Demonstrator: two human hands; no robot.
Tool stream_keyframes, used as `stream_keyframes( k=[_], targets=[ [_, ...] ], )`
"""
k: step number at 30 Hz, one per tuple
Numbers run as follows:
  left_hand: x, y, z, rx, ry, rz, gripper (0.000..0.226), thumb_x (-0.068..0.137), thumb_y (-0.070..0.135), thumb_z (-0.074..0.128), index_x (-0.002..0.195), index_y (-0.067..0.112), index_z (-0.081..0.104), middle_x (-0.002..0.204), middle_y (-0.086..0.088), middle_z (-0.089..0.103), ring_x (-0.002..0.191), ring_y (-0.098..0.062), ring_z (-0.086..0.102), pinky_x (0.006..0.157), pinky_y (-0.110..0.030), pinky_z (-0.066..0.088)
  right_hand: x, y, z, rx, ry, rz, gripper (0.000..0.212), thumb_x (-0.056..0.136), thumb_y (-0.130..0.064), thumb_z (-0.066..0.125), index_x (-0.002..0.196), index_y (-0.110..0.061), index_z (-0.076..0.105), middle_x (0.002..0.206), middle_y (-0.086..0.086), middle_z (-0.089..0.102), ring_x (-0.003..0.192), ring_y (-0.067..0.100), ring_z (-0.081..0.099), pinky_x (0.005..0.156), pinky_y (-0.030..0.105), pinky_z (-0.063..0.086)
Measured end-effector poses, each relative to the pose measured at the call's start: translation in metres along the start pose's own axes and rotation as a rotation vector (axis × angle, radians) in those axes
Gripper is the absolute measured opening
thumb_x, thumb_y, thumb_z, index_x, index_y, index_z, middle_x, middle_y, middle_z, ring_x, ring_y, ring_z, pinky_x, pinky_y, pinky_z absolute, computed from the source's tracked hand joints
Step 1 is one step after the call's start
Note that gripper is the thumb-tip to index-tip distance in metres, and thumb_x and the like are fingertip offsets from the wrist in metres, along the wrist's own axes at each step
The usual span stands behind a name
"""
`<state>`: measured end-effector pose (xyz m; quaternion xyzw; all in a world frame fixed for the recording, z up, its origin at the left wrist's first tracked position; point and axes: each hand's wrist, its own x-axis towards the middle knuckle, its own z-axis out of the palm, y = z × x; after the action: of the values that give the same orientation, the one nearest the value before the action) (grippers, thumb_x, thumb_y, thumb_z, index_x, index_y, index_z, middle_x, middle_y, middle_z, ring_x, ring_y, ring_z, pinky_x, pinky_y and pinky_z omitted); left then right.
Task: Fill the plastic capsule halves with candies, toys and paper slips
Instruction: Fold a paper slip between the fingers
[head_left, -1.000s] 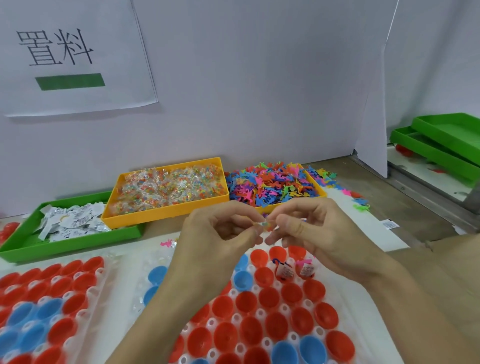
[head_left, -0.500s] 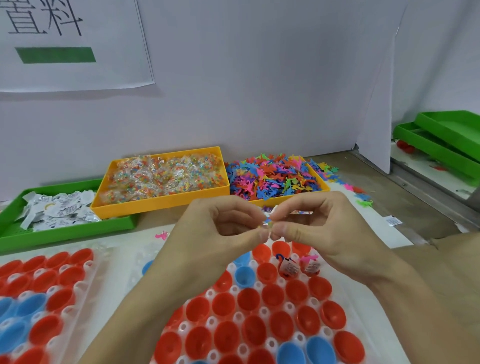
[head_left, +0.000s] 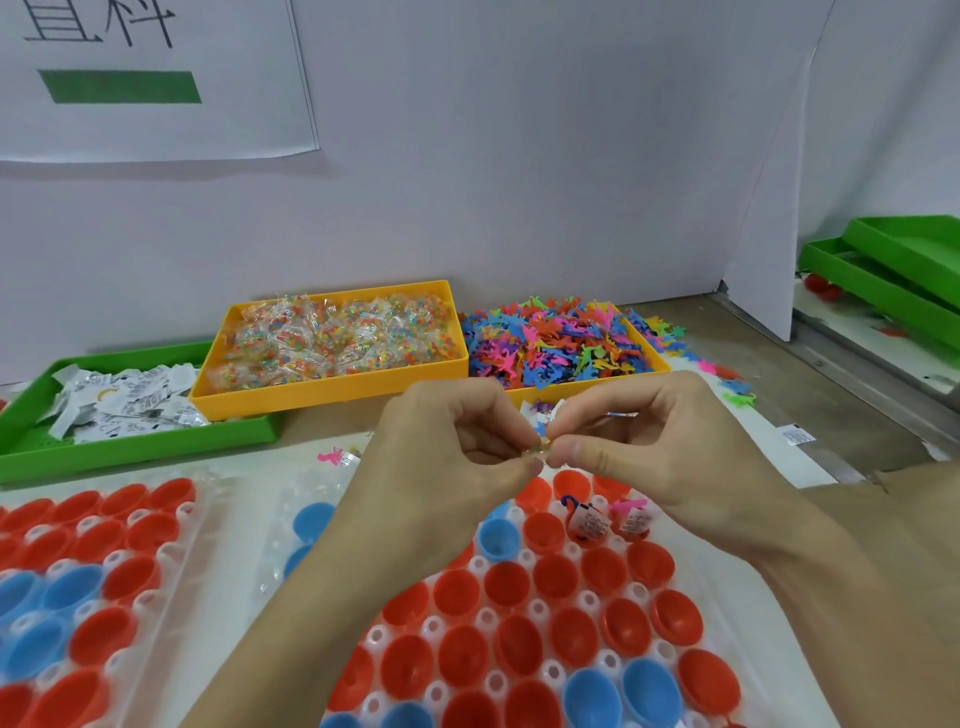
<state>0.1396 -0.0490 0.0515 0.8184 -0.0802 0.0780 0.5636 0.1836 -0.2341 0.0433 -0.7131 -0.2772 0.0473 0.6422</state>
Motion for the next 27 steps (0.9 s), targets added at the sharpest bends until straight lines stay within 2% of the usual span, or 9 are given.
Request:
stream_keyframes(
  k=[4,12,16,24,27],
  targets=[
    [-0.002,0.002,-0.004,0.070,-0.113,-0.017,0.022,0.071,0.004,0.084,0.082,0.019,0.073,0.078,-0.002,0.073,0.074,-0.016,0.072,0.075,-0.033,0.061,-0.003,-0.004,-0.015,-0.159,-0.040,0.025,0.020,0.072,0.001,0.082,0.075,-0.019,0.080,0.079,0.006,0.077,0.074,0.016,0.075,0.070,0.020,0.056],
    [0.000,0.005,-0.018,0.097,-0.070,-0.010,0.017,0.073,0.011,0.083,0.083,0.020,0.073,0.079,-0.003,0.073,0.073,-0.015,0.072,0.075,-0.032,0.060,-0.011,-0.009,-0.022,-0.468,-0.187,0.162,0.042,0.074,0.012,0.078,0.083,-0.029,0.077,0.077,-0.004,0.076,0.072,0.011,0.074,0.070,0.025,0.060],
    [0.000,0.006,-0.020,0.092,-0.066,-0.012,0.016,0.074,0.012,0.082,0.084,0.020,0.073,0.080,-0.002,0.073,0.073,-0.014,0.072,0.076,-0.033,0.060,-0.010,-0.009,-0.015,-0.567,-0.209,0.163,0.039,0.073,0.013,0.077,0.078,-0.026,0.078,0.073,-0.009,0.074,0.065,0.006,0.071,0.065,0.017,0.055],
    [-0.001,0.008,-0.022,0.083,-0.065,-0.006,0.014,0.074,0.013,0.082,0.084,0.018,0.074,0.080,-0.004,0.073,0.073,-0.016,0.071,0.075,-0.033,0.059,-0.007,-0.005,-0.005,-0.706,-0.246,0.140,0.041,0.077,0.013,0.071,0.077,-0.028,0.075,0.070,-0.016,0.072,0.066,0.002,0.070,0.065,0.020,0.056],
    [-0.001,0.009,-0.022,0.082,-0.063,-0.008,0.014,0.074,0.013,0.082,0.084,0.018,0.073,0.081,-0.004,0.073,0.074,-0.016,0.071,0.075,-0.033,0.059,-0.006,-0.006,-0.005,-0.742,-0.241,0.137,0.043,0.077,0.012,0.072,0.075,-0.030,0.074,0.070,-0.020,0.071,0.068,0.000,0.068,0.063,0.015,0.053]
  ],
)
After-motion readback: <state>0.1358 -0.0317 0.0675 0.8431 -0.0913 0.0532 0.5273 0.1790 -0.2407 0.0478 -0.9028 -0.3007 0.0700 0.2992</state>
